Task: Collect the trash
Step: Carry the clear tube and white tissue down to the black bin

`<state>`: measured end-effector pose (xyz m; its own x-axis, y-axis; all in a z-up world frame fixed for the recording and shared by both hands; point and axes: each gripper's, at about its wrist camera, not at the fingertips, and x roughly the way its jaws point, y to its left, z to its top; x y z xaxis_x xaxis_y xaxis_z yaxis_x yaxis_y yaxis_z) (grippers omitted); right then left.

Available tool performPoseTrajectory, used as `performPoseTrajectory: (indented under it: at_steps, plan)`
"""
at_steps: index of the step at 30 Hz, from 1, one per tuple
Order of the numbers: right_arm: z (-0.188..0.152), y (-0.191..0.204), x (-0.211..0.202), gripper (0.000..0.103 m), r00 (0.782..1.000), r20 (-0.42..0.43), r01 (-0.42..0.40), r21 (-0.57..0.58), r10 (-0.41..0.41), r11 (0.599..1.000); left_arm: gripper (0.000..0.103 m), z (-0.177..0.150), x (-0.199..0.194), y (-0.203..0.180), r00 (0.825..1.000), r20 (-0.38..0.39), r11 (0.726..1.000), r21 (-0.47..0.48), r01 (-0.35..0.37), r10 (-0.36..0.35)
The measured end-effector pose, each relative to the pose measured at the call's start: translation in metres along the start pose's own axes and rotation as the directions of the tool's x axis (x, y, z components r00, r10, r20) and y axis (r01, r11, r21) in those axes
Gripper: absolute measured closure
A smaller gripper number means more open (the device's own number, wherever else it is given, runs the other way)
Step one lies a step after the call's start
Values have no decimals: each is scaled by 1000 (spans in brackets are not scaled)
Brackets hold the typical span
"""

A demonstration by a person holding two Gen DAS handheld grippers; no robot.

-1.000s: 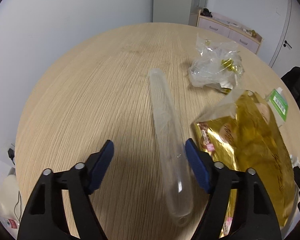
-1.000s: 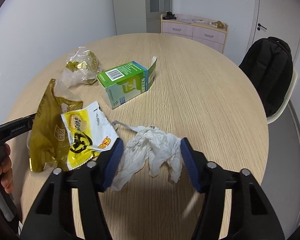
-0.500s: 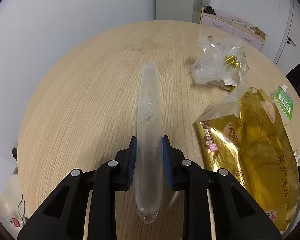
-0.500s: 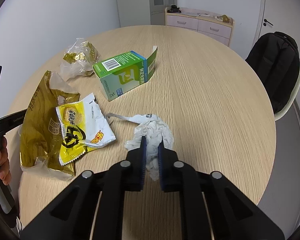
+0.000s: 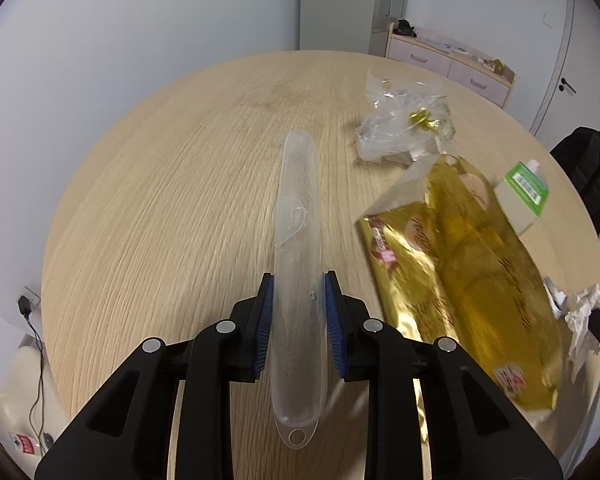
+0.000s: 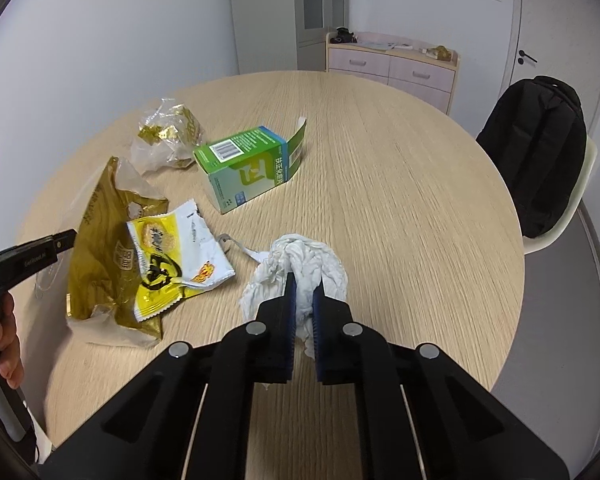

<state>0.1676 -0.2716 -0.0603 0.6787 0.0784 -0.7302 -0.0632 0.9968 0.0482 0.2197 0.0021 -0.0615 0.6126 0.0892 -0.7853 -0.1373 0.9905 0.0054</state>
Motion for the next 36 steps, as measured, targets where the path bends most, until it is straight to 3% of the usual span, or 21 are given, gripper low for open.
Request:
performPoseTrajectory:
  at_steps: [9,22,36]
  plan:
    - [-28,17,-30,97,1000,19,-16,-21,16,1000,78,-43,-43,6,999,27,999,2,39,-39]
    - [-97,37,-103,97,998,47,-36,-40,38,999,78,-112,-120,8,992,62,993,47,106,-109]
    - [-147,71,-153,97,995,73,-65,-81,71,995,78,-183,-172,15,984,89,986,62,152,-157]
